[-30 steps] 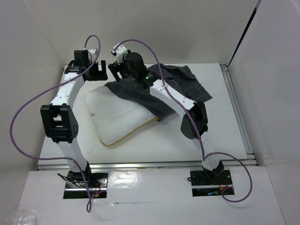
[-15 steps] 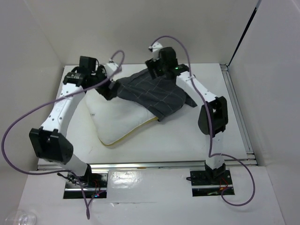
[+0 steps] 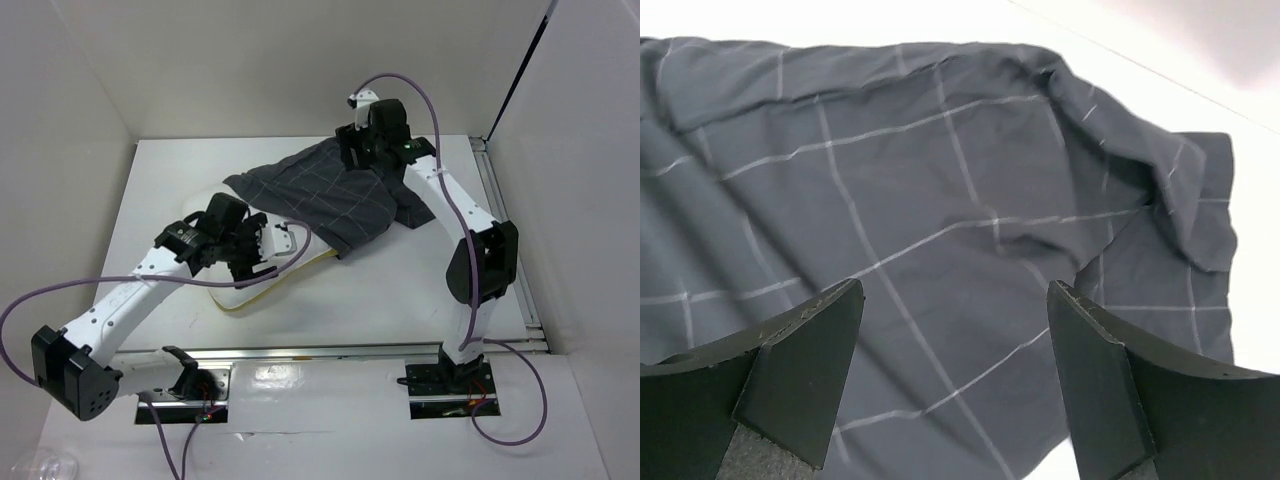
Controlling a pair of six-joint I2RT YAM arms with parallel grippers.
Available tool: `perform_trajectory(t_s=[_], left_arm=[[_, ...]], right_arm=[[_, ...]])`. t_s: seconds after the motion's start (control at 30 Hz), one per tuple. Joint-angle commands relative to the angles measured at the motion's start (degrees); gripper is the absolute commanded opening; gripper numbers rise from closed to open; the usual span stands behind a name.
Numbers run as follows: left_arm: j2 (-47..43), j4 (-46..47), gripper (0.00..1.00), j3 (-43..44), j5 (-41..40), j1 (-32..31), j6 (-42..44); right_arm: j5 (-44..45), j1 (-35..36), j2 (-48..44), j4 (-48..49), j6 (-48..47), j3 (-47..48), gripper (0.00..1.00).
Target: Put the pillow into the pillowcase
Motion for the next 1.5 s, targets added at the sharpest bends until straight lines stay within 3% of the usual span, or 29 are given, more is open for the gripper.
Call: perform_trajectory(t_s=[0.0, 0.17, 0.4, 0.5, 0.53, 0.67, 0.73, 1.17, 1.2, 1.23, 1.37, 1.4, 1.47], left_arm=[[3.83, 4.64, 1.0, 0.8, 2.44, -1.05, -6.79], [8.94, 10.61, 1.0, 0.82, 4.04, -6.91, -15.69], [6.48, 25.37, 1.0, -11.38, -10.71, -15.97, -20.88], [6.65, 33.63, 1.0, -16.92, -23.35, -18.17, -20.89], [7.52, 36.26, 1.0, -18.08, -32.27, -18.18, -20.89], [10.69, 51.02, 1.0, -23.53, -46.84, -18.71, -12.92], [10.7, 54.91, 1.0, -25.12, -47.82, -18.71, -11.31], [24.93, 53.95, 1.0, -23.28, -50.73, -18.63, -18.43], [25.63, 53.95, 0.94, -22.41, -49.68, -18.62, -18.95], [26.86, 53.34, 0.76, -21.18, -48.45, -17.93, -18.95], [28.96, 50.81, 0.19, -17.32, -45.11, -16.52, -19.57], [29.5, 49.92, 0.0, -16.17, -44.58, -15.56, -19.57], [29.5, 47.46, 0.0, -11.79, -42.12, -13.45, -19.57]], right_arm=[[-1.1, 0.17, -4.6, -1.44, 0.96, -2.44, 0.82], [-1.63, 0.17, -6.53, -3.02, 1.49, -4.3, 0.82], [-0.58, 0.17, -9.43, -3.73, 0.88, -7.72, 0.82], [-0.57, 0.17, -11.02, -3.73, 0.88, -10.09, 0.82], [-0.57, 0.17, -11.63, -3.73, 0.88, -10.1, 0.82], [-1.1, 0.17, -12.17, -3.73, 0.88, -11.68, 0.82], [-1.1, 0.17, -12.69, -3.73, 0.88, -12.21, 0.82], [-1.72, 0.17, -11.64, -3.73, 0.88, -11.69, 0.8], [-1.72, 0.17, -11.64, -3.73, 0.88, -11.68, 0.8], [-1.72, 0.17, -11.64, -3.73, 0.27, -11.68, 0.8], [-1.72, 0.17, -11.64, -3.73, 0.26, -11.68, 0.78], [-1.72, 0.17, -11.64, -3.73, -0.26, -11.68, 0.75], [-2.24, 0.17, -11.64, -3.73, -0.27, -11.68, 0.69]])
